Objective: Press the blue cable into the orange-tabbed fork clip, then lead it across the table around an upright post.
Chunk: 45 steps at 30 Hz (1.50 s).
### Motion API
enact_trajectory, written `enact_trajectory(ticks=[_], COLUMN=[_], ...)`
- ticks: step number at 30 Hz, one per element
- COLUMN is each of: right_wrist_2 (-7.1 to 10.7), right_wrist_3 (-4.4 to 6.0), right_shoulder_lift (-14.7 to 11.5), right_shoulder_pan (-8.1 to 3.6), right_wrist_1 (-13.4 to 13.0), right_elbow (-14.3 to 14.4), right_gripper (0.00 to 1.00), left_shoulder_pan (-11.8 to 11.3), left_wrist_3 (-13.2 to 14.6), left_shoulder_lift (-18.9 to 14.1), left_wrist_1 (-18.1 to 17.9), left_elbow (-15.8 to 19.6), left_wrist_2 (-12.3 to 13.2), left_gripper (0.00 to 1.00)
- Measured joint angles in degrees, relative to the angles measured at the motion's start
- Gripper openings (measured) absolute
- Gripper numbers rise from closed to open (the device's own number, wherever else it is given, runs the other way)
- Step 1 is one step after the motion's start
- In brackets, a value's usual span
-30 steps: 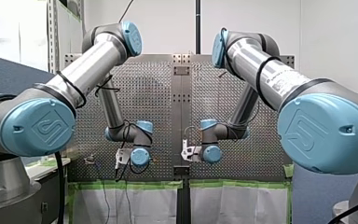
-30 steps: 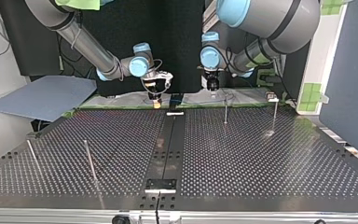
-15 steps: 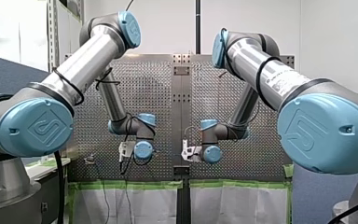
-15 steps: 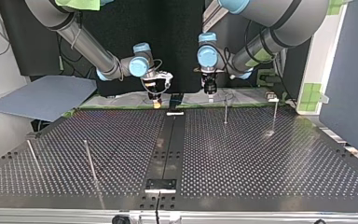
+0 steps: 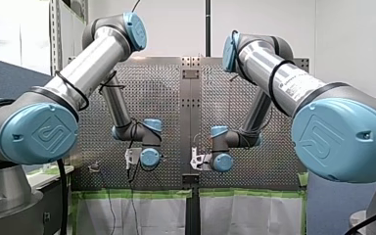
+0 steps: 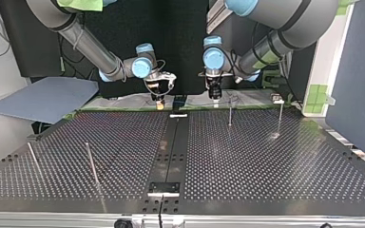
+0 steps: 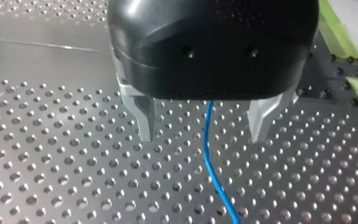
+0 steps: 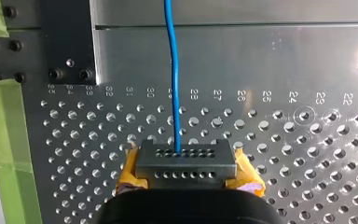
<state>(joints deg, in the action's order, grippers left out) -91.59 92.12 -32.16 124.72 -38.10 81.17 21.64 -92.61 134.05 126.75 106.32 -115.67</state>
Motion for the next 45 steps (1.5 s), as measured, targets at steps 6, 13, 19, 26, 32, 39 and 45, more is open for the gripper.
enact_trajectory(ticks=[6, 13, 19, 26, 32, 39, 45], right_wrist_2=[0.04, 0.16, 0.13, 0.09, 0.09, 0.09, 0.09], right_wrist_3=[-0.04, -0.15, -0.29, -0.34, -0.35, -0.35, -0.34], right_shoulder_lift=[0.1, 0.1, 0.2, 0.2, 0.3, 0.4, 0.4], right_shoulder_pan=[0.19, 0.19, 0.14, 0.13, 0.12, 0.08, 0.07], right_wrist_1=[0.1, 0.3, 0.3, 0.2, 0.2, 0.2, 0.3], right_elbow=[0.0, 0.0, 0.0, 0.0, 0.0, 0.0, 0.0], right_gripper=[0.00, 0.00, 0.00, 0.00, 0.00, 0.00, 0.00], left_shoulder_pan=[-0.4, -0.3, -0.3, -0.2, -0.2, -0.1, 0.2], left_wrist_3=[0.9, 0.1, 0.1, 0.2, 0.1, 0.0, 0.2], left_shoulder_lift=[2.1, 5.1, 5.6, 5.6, 5.6, 5.6, 5.6], left_wrist_1=[1.5, 4.9, 7.6, 9.7, 10.4, 10.6, 10.8], left_elbow=[-2.0, -5.3, -8.6, -10.9, -11.1, -11.1, -11.1], left_wrist_2=[-0.2, -0.6, -0.6, -0.7, -1.4, -3.7, -4.0], left_gripper=[1.00, 1.00, 1.00, 1.00, 1.00, 0.39, 0.00])
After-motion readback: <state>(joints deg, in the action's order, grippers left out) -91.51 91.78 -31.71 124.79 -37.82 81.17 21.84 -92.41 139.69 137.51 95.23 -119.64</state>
